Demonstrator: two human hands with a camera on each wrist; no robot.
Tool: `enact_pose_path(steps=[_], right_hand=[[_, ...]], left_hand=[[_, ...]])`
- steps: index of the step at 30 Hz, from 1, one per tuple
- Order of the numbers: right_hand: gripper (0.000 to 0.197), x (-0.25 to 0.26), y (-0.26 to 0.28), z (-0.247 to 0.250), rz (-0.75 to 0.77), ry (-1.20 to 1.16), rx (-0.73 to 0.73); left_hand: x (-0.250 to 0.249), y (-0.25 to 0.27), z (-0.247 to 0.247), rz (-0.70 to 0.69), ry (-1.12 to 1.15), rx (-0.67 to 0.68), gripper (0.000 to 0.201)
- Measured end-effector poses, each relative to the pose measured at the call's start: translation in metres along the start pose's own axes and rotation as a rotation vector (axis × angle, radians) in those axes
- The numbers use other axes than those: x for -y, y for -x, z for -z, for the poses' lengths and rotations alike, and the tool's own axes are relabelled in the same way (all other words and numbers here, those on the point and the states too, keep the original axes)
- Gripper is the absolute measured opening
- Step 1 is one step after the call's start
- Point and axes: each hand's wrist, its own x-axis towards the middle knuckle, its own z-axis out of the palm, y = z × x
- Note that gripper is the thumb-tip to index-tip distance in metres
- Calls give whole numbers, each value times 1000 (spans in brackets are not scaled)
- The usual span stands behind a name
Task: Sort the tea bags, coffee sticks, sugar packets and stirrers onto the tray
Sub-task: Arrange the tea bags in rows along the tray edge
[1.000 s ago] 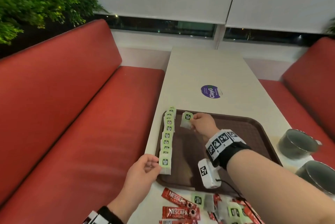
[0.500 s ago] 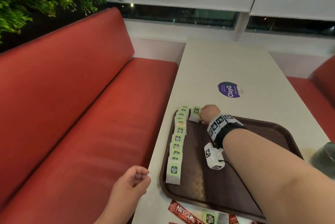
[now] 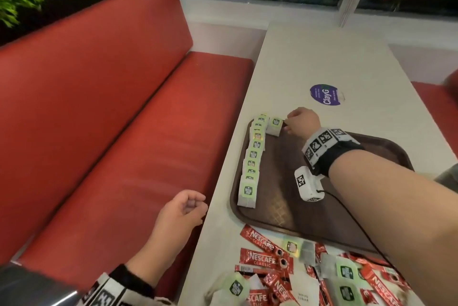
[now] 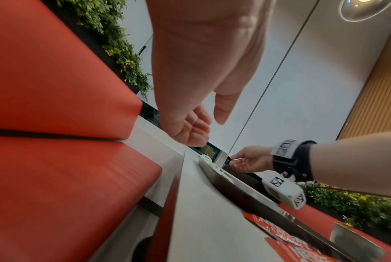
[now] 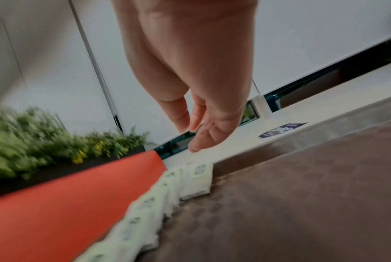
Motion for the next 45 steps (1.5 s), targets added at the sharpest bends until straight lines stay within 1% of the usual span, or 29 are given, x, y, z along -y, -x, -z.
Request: enact_pose_path(steps=[1, 3, 5, 6, 7, 9, 11, 14, 17, 19, 22, 24, 27, 29, 31, 33, 35, 39, 42, 45], right_hand=[[6, 2, 18, 6, 22, -139, -3], [15, 3, 61, 18, 74, -309, 26], [16, -2, 107, 32, 152, -333, 90], [15, -7, 131, 39, 189, -297, 120], [13, -14, 153, 45, 211, -243, 153], [7, -31, 194, 58, 215, -130, 222], [6, -45, 230, 68, 202, -52, 277], [10, -66, 268, 79, 178, 51, 310], [13, -83, 297, 84, 192, 167, 294], [15, -92, 313, 84, 185, 232, 317], [18, -104, 331, 79, 193, 385, 405], [26, -109, 339, 75, 221, 453, 446], [29, -113, 349, 72, 262, 555, 466], [35, -113, 352, 67, 281, 560, 463], [48, -112, 353, 60, 288, 533, 457], [58, -107, 352, 52, 309, 510, 451], [62, -101, 351, 42, 361, 519, 450], [61, -91, 351, 28, 409, 645, 443], [57, -84, 350, 26, 394, 713, 451], [53, -83, 346, 26, 310, 647, 473]], left_hand=[[-1, 3, 3, -4, 1, 5, 11], [-2, 10, 8, 2, 11, 20, 11], [-3, 17, 10, 14, -5, 42, 16], [-3, 21, 11, 17, -29, 58, 18], [-3, 25, 11, 8, -67, 76, 15], [-3, 33, 11, -31, -199, 119, 9], [-5, 43, 8, -64, -313, 164, 8], [-9, 59, -1, -86, -407, 255, 10], [-12, 75, -10, -119, -573, 366, 10], [-14, 85, -16, -131, -665, 422, 12], [-16, 99, -27, -150, -748, 449, 20], [-18, 104, -35, -175, -819, 456, 24], [-19, 106, -40, -218, -1043, 474, 38], [-18, 104, -39, -174, -1171, 516, 54], [-14, 105, -36, -119, -1250, 566, 69], [-7, 106, -35, -124, -1314, 595, 78], [0, 107, -36, -155, -1335, 572, 78], [8, 109, -38, -209, -1245, 495, 68], [8, 110, -39, -216, -1186, 477, 61], [7, 110, -37, -217, -1135, 480, 56]])
